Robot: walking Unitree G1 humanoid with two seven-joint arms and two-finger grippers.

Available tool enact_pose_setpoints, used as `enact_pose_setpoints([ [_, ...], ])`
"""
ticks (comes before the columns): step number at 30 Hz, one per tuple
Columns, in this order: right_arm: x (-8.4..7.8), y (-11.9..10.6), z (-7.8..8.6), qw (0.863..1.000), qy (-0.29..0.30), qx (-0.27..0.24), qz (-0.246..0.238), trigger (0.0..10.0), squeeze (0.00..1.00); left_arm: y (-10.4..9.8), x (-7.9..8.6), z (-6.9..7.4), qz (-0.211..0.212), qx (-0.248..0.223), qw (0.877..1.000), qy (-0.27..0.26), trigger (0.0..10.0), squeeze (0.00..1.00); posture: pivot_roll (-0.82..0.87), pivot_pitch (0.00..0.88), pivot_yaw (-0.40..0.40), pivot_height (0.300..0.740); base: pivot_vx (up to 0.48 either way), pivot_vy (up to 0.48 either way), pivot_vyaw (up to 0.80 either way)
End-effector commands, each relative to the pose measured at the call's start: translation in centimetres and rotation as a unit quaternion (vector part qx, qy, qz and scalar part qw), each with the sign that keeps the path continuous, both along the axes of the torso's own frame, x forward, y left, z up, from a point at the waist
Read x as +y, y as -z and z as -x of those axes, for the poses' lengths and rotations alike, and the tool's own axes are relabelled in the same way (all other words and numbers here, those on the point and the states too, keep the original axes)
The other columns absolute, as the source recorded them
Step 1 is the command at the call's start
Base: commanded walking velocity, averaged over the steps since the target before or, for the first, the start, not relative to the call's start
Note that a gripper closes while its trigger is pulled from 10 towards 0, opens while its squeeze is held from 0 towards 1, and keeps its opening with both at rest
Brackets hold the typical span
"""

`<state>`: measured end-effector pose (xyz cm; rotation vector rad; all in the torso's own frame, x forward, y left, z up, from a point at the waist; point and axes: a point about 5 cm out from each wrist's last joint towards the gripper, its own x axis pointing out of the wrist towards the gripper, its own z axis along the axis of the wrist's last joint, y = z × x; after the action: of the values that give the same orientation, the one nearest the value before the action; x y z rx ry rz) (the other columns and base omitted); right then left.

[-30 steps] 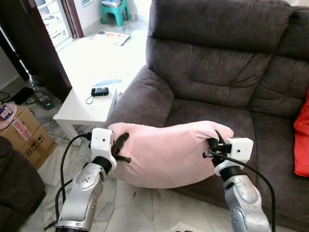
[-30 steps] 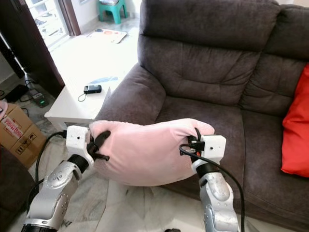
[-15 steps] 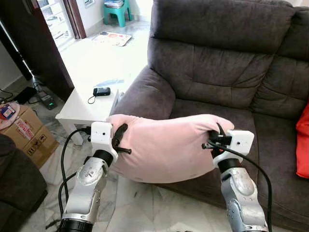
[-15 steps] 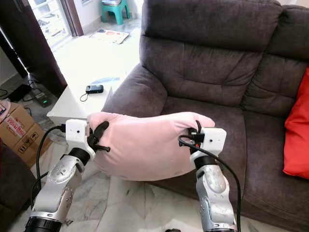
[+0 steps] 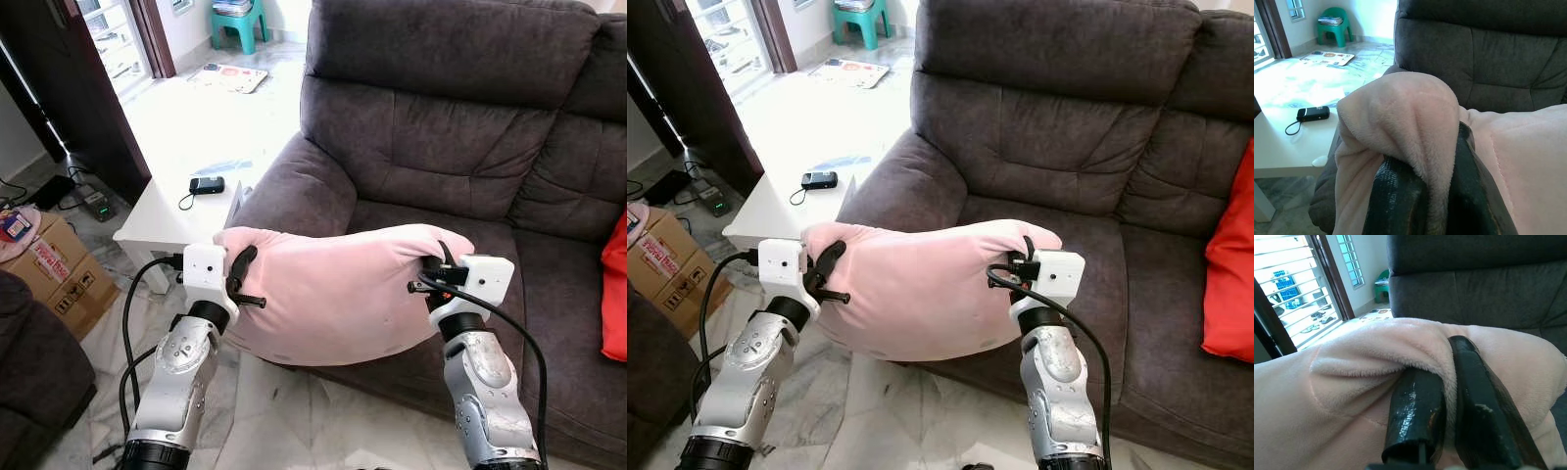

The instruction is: Move the pillow to the sofa from floor

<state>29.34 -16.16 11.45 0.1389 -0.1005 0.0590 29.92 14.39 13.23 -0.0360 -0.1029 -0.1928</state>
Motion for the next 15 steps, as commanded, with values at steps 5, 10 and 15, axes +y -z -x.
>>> enact_pose_setpoints([
  [5,-1.4,-1.74,-0.71,0.998,0.04,-0.039,-0.009,10.0,0.0,-0.61,1.63,-0.19,0.003,-0.022,0.999,-0.047,10.0,0.0,-0.02,0.068,-0.007,0.74,0.0,0.0,-0.44],
  [10,-1.33,-1.81,-0.84,0.998,0.04,-0.043,-0.007,10.0,0.0,-0.55,1.51,-0.18,0.002,-0.02,0.999,-0.044,10.0,0.0,-0.02,0.067,-0.007,0.74,0.0,0.348,-0.32],
  [15,-1.42,-1.86,-0.97,0.998,0.044,-0.043,-0.007,10.0,0.0,-0.49,1.45,-0.18,0.002,-0.02,0.999,-0.043,10.0,0.0,-0.02,0.067,-0.006,0.74,0.0,0.48,0.0],
])
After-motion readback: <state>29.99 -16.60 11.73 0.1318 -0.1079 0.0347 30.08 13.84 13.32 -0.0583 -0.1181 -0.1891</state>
